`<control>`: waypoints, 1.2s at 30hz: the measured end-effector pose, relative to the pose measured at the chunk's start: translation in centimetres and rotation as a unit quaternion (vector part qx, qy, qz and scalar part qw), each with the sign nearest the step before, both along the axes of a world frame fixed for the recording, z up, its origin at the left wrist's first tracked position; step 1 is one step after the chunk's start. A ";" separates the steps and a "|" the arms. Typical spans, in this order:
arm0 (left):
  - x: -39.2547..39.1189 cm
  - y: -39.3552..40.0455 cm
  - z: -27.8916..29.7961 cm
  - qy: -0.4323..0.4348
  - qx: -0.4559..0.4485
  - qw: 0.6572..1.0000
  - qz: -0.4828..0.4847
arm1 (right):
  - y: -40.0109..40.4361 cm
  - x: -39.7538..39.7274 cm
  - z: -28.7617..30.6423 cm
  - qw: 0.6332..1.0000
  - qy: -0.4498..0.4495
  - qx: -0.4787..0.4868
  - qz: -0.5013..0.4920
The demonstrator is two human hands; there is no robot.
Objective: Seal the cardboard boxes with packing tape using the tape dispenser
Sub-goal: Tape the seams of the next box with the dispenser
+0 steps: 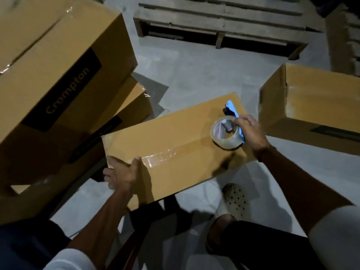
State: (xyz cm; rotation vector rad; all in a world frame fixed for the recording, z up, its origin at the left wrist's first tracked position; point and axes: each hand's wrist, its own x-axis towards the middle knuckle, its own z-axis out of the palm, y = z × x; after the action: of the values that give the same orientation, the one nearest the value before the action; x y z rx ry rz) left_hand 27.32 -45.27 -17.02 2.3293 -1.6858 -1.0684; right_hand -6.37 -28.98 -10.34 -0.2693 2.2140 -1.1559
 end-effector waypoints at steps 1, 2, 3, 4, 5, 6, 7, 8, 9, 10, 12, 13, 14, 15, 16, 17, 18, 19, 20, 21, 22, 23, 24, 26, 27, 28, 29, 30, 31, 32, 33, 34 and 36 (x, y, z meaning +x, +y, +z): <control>-0.3 -0.2 -0.2 -0.006 -0.007 1.000 0.004 | -0.2 -0.9 -0.5 1.000 0.002 0.003 -0.001; -0.5 -0.4 -0.4 -0.012 -0.011 1.000 0.009 | -0.3 -1.7 -1.0 1.000 0.003 0.002 -0.003; -0.8 -0.5 -0.6 -0.015 -0.016 1.000 0.013 | -0.5 -2.4 -1.5 1.000 0.004 -0.001 -0.005; -0.9 -0.7 -0.8 -0.017 -0.022 0.999 0.019 | -0.6 -2.9 -1.8 1.000 0.007 -0.003 -0.010; -1.0 -0.8 -1.1 -0.020 -0.027 0.999 0.024 | -0.7 -3.5 -2.2 1.000 0.011 -0.007 -0.017; -1.0 -0.8 -1.4 -0.025 -0.032 0.999 0.026 | -0.8 -3.8 -2.4 1.000 0.011 -0.011 -0.023; -0.9 -0.8 -1.5 -0.030 -0.038 0.999 0.024 | -0.9 -4.1 -2.4 1.000 0.007 -0.013 -0.023; -0.9 -0.7 -1.6 -0.034 -0.043 0.998 0.020 | -0.8 -4.3 -2.3 1.000 -0.001 -0.013 -0.019; -0.8 -0.6 -1.6 -0.036 -0.047 0.998 0.015 | -0.5 -4.5 -2.2 1.000 -0.010 -0.010 -0.012; -0.7 -0.6 -1.5 -0.036 -0.050 0.998 0.009 | -0.2 -4.8 -2.0 1.000 -0.015 -0.004 -0.006; -0.6 -0.8 -1.2 -0.024 -0.056 0.998 -0.006 | 0.9 -5.1 -1.5 1.000 -0.023 0.010 0.007; -0.6 -1.0 -1.0 -0.013 -0.060 0.998 -0.019 | 1.6 -5.1 -1.1 0.999 -0.032 0.016 0.013; -0.7 -1.3 -0.9 -0.001 -0.065 0.997 -0.039 | 2.4 -5.0 -0.8 0.999 -0.043 0.025 0.017; -0.8 -1.7 -0.8 0.012 -0.072 0.995 -0.069 | 3.5 -4.9 -0.5 0.997 -0.058 0.037 0.016; -1.1 -2.0 -0.6 0.024 -0.077 0.991 -0.107 | 4.9 -4.7 -0.3 0.996 -0.076 0.052 0.010; -1.4 -2.4 -0.5 0.037 -0.077 0.985 -0.149 | 6.4 -4.3 -0.1 0.994 -0.093 0.062 0.000; -1.9 -2.7 -0.5 0.045 -0.070 0.978 -0.191 | 8.0 -3.9 0.3 0.992 -0.108 0.069 -0.007; -2.3 -3.1 -0.6 0.044 -0.063 0.970 -0.230 | 9.5 -3.6 0.6 0.990 -0.117 0.077 -0.011; -2.6 -3.4 -0.8 0.035 -0.057 0.962 -0.263 | 10.8 -3.3 0.9 0.988 -0.124 0.088 -0.014; -2.8 -3.7 -1.0 0.019 -0.056 0.955 -0.291 | 11.9 -3.0 1.2 0.987 -0.132 0.093 -0.018; -3.1 -3.9 -1.2 -0.002 -0.057 0.948 -0.313 | 12.7 -2.7 1.8 0.986 -0.141 0.091 -0.019; -3.3 -4.0 -1.2 -0.027 -0.057 0.942 -0.329 | 13.2 -2.2 2.5 0.985 -0.147 0.088 -0.016; -3.6 -3.8 -1.1 -0.057 -0.057 0.937 -0.341 | 13.6 -1.6 3.2 0.985 -0.151 0.081 -0.014; -4.0 -2.5 -1.0 -0.128 -0.074 0.915 -0.375 | 13.3 -0.5 4.5 0.988 -0.140 0.072 0.000; -4.1 -1.3 -0.9 -0.155 -0.089 0.901 -0.395 | 13.0 0.0 5.1 0.989 -0.129 0.068 0.015; -4.2 0.1 -1.0 -0.164 -0.101 0.890 -0.414 | 12.5 0.5 5.8 0.990 -0.121 0.064 0.024; -4.2 1.6 -1.1 -0.157 -0.109 0.883 -0.429 | 11.7 1.1 6.6 0.991 -0.117 0.055 0.033; -4.1 3.1 -1.3 -0.144 -0.111 0.878 -0.444 | 10.9 1.5 7.3 0.990 -0.120 0.048 0.048; -4.0 4.3 -1.5 -0.135 -0.107 0.870 -0.462 | 10.2 2.0 7.8 0.989 -0.123 0.041 0.069; -3.8 5.4 -1.5 -0.133 -0.095 0.857 -0.488 | 9.3 2.8 8.4 0.987 -0.127 0.035 0.095; -3.5 6.1 -1.5 -0.135 -0.085 0.838 -0.522 | 8.4 3.7 9.1 0.984 -0.130 0.025 0.122; -3.3 6.3 -1.5 -0.133 -0.083 0.818 -0.554 | 7.3 4.8 9.7 0.979 -0.139 0.017 0.146; -2.9 5.6 -1.5 -0.103 -0.060 0.794 -0.596 | 5.3 6.8 10.5 0.971 -0.154 0.005 0.184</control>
State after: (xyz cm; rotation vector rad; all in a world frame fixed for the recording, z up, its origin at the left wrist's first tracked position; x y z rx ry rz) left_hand 24.39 -39.69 -18.52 1.1076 -3.2750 -0.6718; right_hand 0.45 -23.64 0.11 -0.4439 1.8039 -0.9117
